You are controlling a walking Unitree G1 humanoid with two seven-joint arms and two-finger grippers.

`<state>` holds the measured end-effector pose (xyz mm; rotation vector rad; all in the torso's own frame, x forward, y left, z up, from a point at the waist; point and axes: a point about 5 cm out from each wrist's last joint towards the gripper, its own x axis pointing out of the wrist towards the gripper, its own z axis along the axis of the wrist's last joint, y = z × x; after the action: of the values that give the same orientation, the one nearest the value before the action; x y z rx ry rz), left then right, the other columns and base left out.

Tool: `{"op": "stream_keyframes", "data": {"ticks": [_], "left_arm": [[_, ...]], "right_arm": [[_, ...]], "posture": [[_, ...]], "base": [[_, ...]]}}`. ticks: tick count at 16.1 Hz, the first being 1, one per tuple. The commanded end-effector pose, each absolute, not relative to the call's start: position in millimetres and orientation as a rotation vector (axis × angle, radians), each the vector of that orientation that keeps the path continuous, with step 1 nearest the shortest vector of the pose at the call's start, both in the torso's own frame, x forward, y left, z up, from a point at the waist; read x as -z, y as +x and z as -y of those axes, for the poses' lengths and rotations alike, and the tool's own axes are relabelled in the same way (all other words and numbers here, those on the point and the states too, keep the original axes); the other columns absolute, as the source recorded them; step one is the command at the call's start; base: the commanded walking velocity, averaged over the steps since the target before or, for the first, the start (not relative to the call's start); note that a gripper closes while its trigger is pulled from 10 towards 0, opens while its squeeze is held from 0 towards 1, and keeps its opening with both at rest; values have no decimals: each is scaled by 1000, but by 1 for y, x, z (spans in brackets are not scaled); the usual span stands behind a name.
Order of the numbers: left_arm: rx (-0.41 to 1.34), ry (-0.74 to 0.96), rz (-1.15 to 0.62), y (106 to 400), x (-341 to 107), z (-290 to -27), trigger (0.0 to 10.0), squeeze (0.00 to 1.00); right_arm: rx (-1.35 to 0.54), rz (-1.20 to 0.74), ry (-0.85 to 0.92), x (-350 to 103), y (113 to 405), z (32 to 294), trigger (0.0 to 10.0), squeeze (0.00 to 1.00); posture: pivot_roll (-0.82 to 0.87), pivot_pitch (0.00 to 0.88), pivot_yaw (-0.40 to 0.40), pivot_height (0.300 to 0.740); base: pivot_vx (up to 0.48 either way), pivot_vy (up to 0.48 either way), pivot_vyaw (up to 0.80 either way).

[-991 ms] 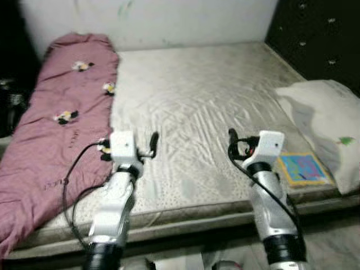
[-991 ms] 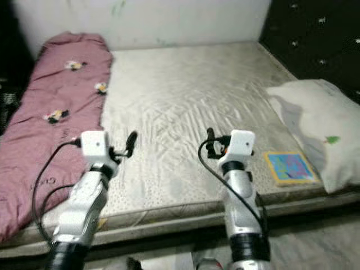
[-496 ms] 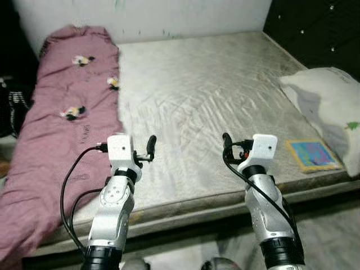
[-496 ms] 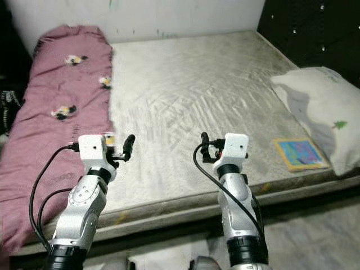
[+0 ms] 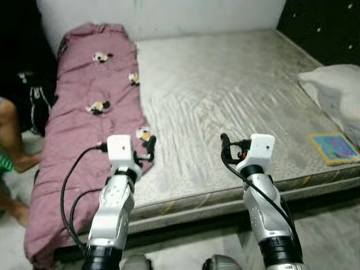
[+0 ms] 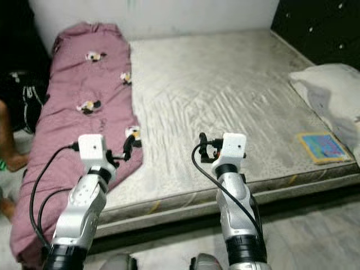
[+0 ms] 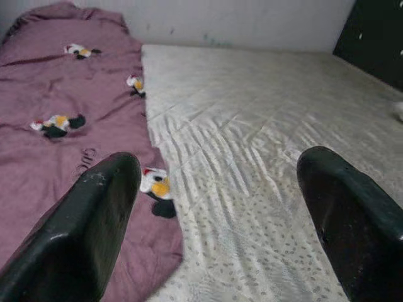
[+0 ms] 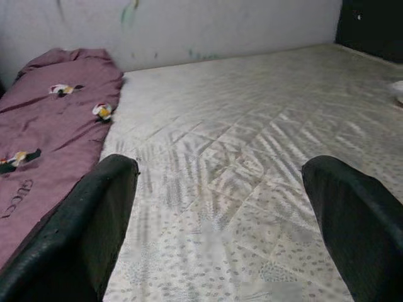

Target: Clean up the room

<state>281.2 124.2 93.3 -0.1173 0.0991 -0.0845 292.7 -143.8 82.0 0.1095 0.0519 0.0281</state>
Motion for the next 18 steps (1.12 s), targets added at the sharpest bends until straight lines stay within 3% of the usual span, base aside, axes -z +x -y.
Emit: {"op": "stream_keyframes", "data": {"ticks": [1, 13, 17, 18], "left_arm": [[69, -96, -95, 280, -94, -132, 10000, 0], [22, -62, -90, 278, -90, -140, 10000, 0], [-23, -18, -58, 277, -92, -142, 10000, 0], [-12, -113, -79, 277, -90, -142, 10000, 0]], "right_arm": [[-54, -30, 119, -88, 297, 135, 10000, 0], [-54, -19, 157, -89, 297, 134, 10000, 0], [-49, -25, 154, -88, 295, 135, 10000, 0], [-43, -28, 153, -87, 295, 135, 10000, 0]], "posture": [[-38, 23, 14, 740], [-42, 33, 10, 740], [-41, 41, 12, 740], [-41, 41, 12, 740]], "base": [[0, 472, 0], [0, 467, 0], [0, 0, 0], [0, 0, 0]]}}
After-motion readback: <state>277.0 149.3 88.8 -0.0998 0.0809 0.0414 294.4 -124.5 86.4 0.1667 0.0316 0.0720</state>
